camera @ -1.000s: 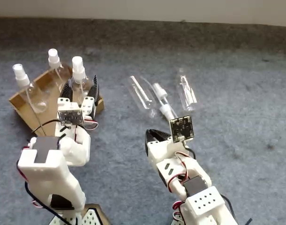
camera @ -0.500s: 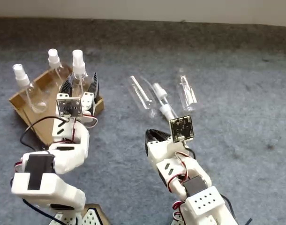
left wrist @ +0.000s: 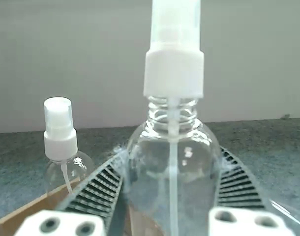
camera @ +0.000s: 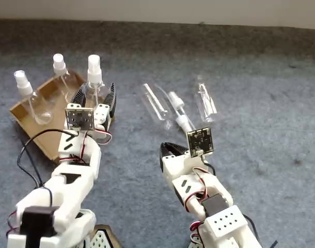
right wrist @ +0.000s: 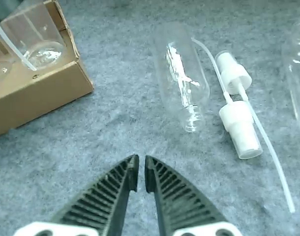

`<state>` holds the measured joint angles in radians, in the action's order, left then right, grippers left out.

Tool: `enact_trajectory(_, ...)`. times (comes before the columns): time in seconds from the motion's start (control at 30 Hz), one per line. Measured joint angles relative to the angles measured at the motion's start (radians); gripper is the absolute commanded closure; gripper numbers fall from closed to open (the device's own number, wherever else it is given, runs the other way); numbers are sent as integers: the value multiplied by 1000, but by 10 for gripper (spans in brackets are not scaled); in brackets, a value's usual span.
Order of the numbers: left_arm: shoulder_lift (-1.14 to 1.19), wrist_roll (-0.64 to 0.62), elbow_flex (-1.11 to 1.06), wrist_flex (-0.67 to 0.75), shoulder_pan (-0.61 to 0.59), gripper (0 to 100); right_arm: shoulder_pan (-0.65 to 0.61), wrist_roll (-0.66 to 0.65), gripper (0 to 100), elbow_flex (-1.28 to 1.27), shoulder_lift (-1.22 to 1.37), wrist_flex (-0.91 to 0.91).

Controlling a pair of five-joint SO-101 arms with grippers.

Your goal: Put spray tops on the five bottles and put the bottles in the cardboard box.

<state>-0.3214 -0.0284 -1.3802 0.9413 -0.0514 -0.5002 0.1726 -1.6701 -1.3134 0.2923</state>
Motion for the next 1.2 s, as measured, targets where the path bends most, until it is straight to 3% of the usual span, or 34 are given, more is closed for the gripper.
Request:
enact_trajectory(0.37, -318, 0, -5, -348, 86, 933, -2, 0, 979, 0, 0, -87)
enact_trajectory(0.5, -422, 0, -5, -433, 123, 933, -81, 0, 979, 0, 0, -137)
enact_trajectory(0.63, -508, 0, -5, -473, 167, 933, -146, 0, 979, 0, 0, -192)
enact_trajectory(0.87, -611, -51, -5, -509, 239, 934, -152, 0, 979, 0, 0, -232)
enact_trajectory(1.03, -637, -60, -26, -509, 284, 934, -152, 5, 979, 0, 0, -359)
enact_trajectory(1.2, -638, -60, -58, -509, 345, 934, -152, 158, 979, 0, 0, -410)
